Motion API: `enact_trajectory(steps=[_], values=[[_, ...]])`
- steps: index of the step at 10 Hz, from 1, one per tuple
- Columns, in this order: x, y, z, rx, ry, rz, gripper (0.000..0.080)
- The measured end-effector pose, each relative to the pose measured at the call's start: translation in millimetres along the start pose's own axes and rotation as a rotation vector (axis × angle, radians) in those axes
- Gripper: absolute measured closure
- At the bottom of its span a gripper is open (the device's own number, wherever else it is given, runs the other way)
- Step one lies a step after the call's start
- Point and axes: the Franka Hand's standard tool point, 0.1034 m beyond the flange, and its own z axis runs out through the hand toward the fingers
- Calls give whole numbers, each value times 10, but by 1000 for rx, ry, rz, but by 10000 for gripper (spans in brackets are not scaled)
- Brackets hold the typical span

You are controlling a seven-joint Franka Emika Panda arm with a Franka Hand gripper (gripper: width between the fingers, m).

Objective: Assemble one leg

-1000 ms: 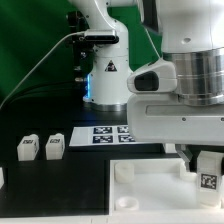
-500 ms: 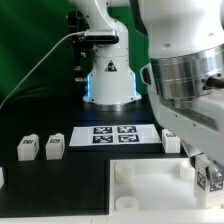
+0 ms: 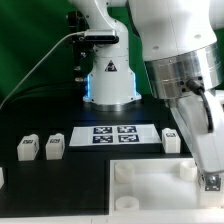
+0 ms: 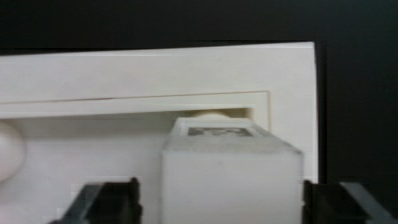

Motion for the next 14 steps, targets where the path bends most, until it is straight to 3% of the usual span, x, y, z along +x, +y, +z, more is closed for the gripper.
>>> enact_trajectory(steps=[1,2,3,4,7,8,10,11,13,14], values=[[-3,2,2,0,0,-51,227],[-23,8,7,-5,4,-130,227],[-61,12,3,-15,11,-243,166],[-125,3,-24,-46,34,-434,154],[-113,-7,-23,-48,33,-758,151],[-105,0,-19,-66,48,-906,151],[-111,-8,-6,-131,87,-1295,151],[-123,-33,-13,-147,88,-1451,151],[-129,-29,-8,-146,82,-1479,151],[-129,-29,-8,-146,82,-1477,263]])
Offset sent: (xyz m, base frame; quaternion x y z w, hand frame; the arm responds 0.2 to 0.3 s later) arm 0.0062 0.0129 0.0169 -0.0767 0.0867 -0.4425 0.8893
